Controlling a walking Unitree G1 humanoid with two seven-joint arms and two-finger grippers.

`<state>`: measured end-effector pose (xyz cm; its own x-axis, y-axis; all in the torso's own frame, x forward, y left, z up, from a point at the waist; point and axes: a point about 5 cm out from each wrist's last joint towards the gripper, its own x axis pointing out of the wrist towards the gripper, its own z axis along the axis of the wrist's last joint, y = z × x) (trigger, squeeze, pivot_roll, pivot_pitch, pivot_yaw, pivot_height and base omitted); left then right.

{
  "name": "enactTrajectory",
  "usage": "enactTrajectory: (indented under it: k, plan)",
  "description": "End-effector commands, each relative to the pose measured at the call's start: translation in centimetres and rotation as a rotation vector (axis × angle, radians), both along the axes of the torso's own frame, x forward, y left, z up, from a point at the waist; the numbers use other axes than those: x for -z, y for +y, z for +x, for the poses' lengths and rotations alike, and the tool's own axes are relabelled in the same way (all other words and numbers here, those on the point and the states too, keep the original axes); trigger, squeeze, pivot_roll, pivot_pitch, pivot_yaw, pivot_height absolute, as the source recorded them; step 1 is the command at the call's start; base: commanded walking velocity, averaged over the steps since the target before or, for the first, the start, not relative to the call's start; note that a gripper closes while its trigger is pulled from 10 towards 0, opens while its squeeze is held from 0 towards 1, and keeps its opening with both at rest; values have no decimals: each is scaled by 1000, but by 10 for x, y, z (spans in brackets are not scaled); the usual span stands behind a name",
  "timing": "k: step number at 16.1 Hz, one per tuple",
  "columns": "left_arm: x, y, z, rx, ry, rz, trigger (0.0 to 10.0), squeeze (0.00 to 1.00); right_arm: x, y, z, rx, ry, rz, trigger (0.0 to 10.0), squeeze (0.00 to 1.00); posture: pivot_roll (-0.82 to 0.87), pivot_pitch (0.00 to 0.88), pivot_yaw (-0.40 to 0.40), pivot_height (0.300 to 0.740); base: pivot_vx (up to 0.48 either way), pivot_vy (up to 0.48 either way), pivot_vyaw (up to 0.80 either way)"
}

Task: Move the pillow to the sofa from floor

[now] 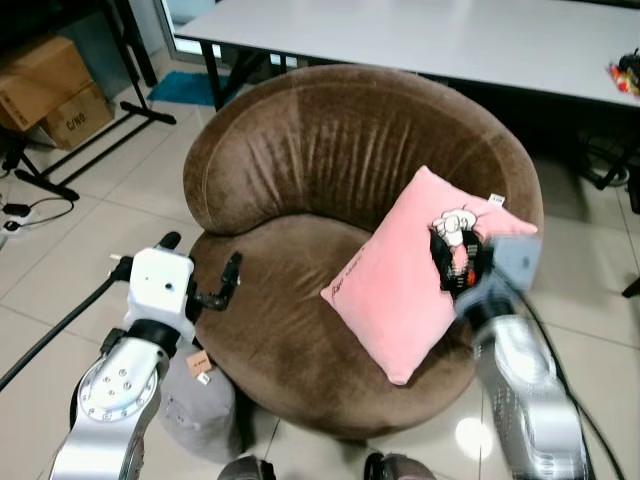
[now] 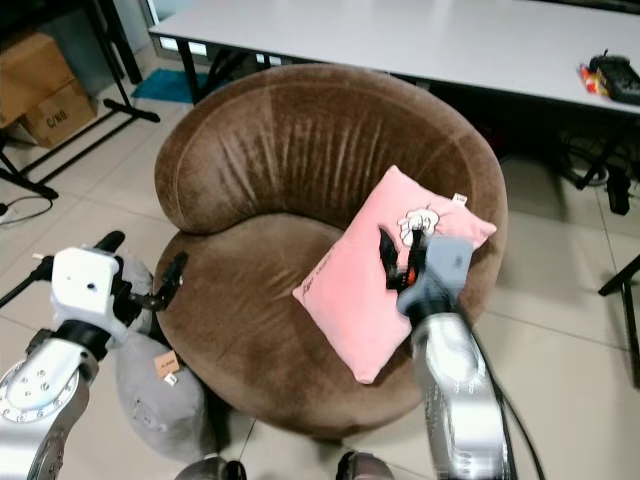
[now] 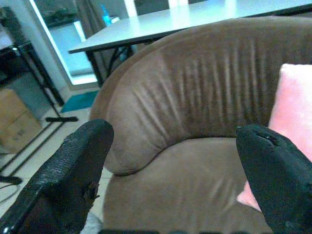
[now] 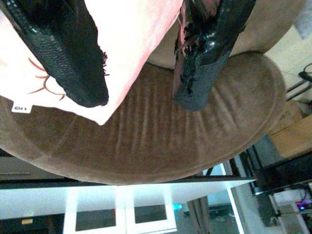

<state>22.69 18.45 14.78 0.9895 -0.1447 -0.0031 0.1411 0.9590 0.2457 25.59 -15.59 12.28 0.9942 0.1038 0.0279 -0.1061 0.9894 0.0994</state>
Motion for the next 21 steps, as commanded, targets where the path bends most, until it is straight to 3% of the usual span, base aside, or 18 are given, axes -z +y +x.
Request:
enactTrajectory:
  k: [1,5,14,21]
  plan:
    - [0,1,-3,-11,-9,11,10000,0,-3,0,-3,9,4,-23,10000,0,-43,73,28,740,0,0,0]
    - [1,0,-3,-16,-12,4,10000,0,-13,-3,-4,4,37,-36,10000,0,-46,66,26,740,0,0,0]
    - [-1,1,3,-17,-30,18,10000,0,-9,-6,1,20,93,-63,10000,0,-41,78,26,740,-27,0,0]
    - [-2,1,5,-22,-36,19,10000,0,-7,-8,2,49,112,-38,10000,0,-40,77,29,740,-313,0,0]
